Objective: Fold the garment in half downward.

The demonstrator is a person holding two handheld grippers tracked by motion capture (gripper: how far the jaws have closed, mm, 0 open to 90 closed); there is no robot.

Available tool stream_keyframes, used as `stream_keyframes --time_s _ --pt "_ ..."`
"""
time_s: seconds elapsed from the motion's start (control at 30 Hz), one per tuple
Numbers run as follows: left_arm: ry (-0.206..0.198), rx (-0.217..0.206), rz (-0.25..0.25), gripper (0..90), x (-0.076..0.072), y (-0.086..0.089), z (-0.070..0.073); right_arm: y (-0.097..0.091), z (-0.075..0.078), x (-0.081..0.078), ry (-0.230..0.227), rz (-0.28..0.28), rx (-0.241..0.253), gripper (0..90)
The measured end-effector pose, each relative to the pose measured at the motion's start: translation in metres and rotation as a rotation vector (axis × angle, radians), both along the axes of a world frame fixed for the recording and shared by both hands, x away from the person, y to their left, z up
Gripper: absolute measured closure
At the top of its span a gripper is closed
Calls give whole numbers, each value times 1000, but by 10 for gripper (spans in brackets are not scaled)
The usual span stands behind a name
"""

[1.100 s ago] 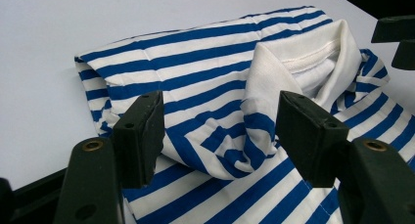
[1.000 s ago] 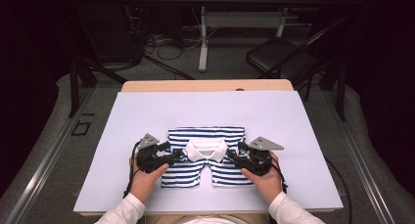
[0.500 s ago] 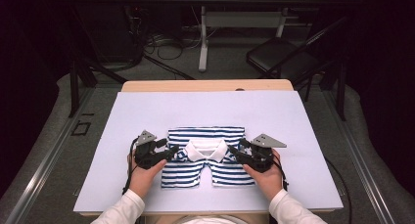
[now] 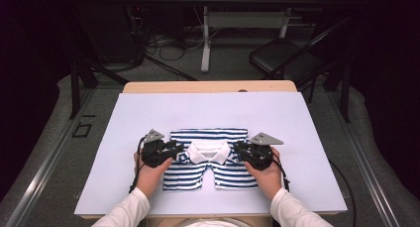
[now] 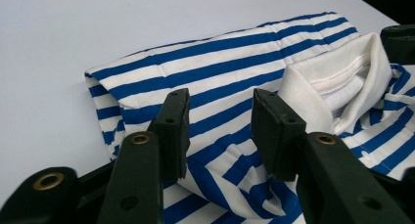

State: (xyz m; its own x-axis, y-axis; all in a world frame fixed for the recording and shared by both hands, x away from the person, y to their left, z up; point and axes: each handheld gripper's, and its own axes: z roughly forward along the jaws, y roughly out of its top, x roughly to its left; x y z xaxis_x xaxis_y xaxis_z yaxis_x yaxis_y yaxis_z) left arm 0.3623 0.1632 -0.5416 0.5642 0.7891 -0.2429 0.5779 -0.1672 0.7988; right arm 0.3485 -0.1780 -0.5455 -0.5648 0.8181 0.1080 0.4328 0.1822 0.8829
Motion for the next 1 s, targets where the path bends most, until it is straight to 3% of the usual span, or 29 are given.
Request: stream_keyframes --time_s 0.27,0.43,0.73,1.0 --pt "10 4 3 780 5 -3 -3 4 -3 3 31 13 -23 851" --pt "44 4 -18 896 8 -7 -6 6 -5 6 54 35 -24 900" --pt "70 10 -39 900 8 -9 -7 10 -6 7 77 63 -20 900" --pt "68 17 -49 900 7 -11 -7 10 -6 6 81 70 -16 900"
